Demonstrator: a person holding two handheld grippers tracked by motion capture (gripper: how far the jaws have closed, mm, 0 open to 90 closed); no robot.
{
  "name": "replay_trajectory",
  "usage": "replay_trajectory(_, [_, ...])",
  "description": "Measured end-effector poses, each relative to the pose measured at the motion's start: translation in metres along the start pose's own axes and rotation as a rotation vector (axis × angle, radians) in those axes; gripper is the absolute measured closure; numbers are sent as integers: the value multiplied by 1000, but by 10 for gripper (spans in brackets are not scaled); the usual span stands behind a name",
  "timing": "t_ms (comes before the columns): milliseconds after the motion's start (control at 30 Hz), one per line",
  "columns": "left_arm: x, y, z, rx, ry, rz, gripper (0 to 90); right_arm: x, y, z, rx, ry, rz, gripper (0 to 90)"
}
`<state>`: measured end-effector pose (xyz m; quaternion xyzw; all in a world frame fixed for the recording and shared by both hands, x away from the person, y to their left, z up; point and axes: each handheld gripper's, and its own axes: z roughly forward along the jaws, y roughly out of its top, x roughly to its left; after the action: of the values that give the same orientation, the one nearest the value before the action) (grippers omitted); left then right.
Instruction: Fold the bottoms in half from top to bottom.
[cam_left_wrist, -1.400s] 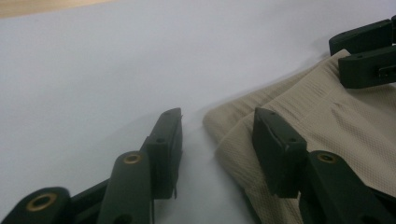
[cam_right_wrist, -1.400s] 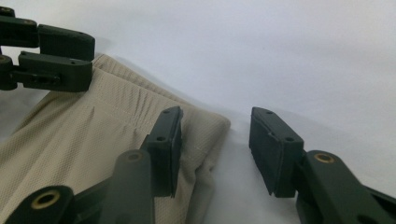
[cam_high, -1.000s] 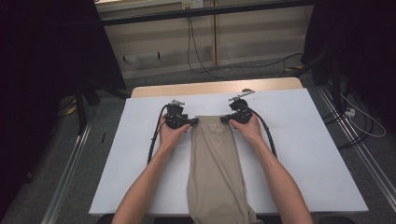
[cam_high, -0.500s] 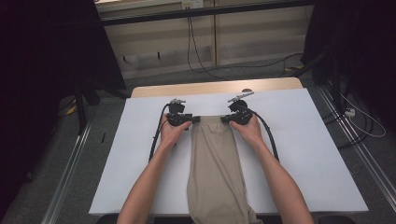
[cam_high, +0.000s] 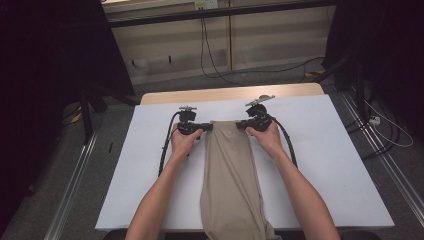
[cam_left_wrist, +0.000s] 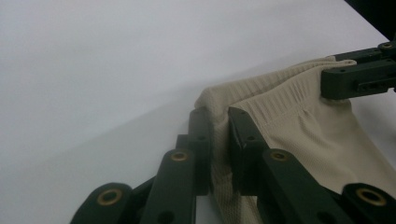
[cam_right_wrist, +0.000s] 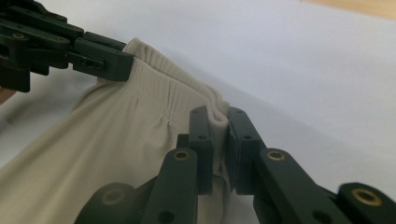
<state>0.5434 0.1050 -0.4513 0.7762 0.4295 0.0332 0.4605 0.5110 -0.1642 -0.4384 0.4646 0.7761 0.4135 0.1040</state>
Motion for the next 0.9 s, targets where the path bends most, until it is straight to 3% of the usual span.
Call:
replay_trajectory(133, [-9, 18, -7, -54, 27, 27, 806, -5, 10, -10, -62, 17, 35, 821])
replay_trajectory(233, [-14, 34, -12, -75, 47, 52, 806, -7, 21, -17, -84, 8, 33, 819])
replay_trajectory(567, [-29, 80, -21, -182, 45, 84, 802, -12, 70, -52, -162, -23, 7, 814])
replay_trajectory(767, [-42, 108, -23, -194, 50, 155, 802, -18, 87, -71, -186, -48, -6, 815])
replay_trajectory(900, [-49, 131, -28, -238, 32, 174, 802, -24, 100, -85, -229, -60, 10, 815])
